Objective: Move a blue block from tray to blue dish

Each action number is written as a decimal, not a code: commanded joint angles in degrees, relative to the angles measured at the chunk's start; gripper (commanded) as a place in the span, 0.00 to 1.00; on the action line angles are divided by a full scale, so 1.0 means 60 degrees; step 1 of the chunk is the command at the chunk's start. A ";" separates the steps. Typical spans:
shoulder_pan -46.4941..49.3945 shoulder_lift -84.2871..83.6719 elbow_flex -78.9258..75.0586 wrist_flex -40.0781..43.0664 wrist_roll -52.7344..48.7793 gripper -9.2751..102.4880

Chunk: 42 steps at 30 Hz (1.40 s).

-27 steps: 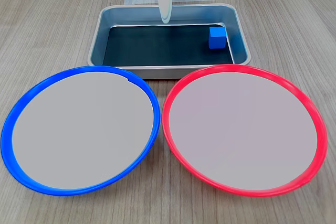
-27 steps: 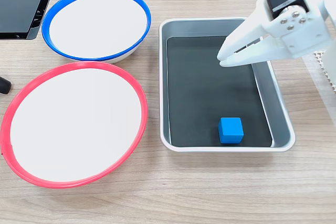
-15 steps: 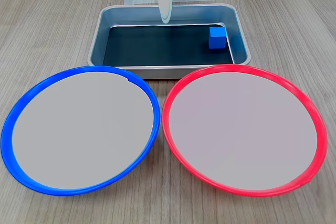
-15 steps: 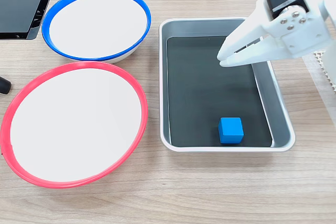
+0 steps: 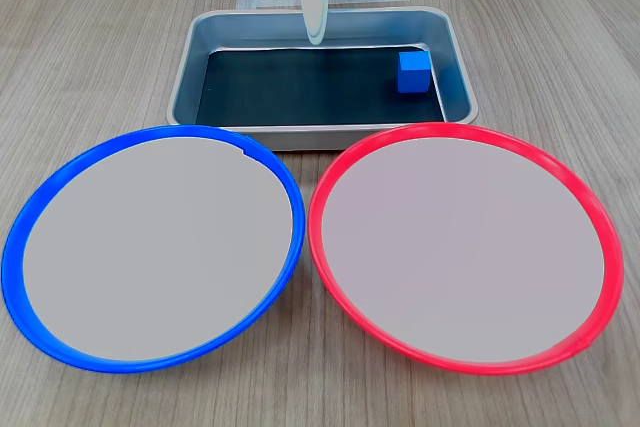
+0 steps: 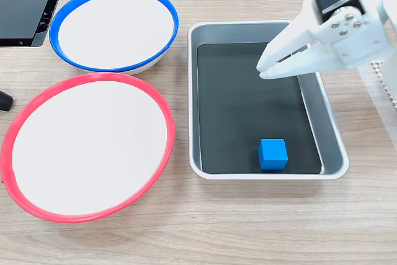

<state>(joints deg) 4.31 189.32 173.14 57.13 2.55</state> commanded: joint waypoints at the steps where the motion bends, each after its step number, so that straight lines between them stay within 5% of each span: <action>1: -0.0015 0.0234 0.0015 -0.0015 -0.0059 0.08; 15: -0.0220 0.0234 0.0015 -0.0015 -0.0190 0.08; 24: -0.0190 -0.3091 -0.2549 -0.0571 -0.4980 0.08; 29: -0.0703 -0.7778 -0.6196 0.0996 -0.4131 0.08; 35: -0.1436 -1.2671 -1.0459 0.3530 -0.0937 0.08; 42: -0.2388 -1.5308 -1.1836 0.4219 0.1113 0.17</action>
<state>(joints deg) -8.70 100.55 104.94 81.74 5.71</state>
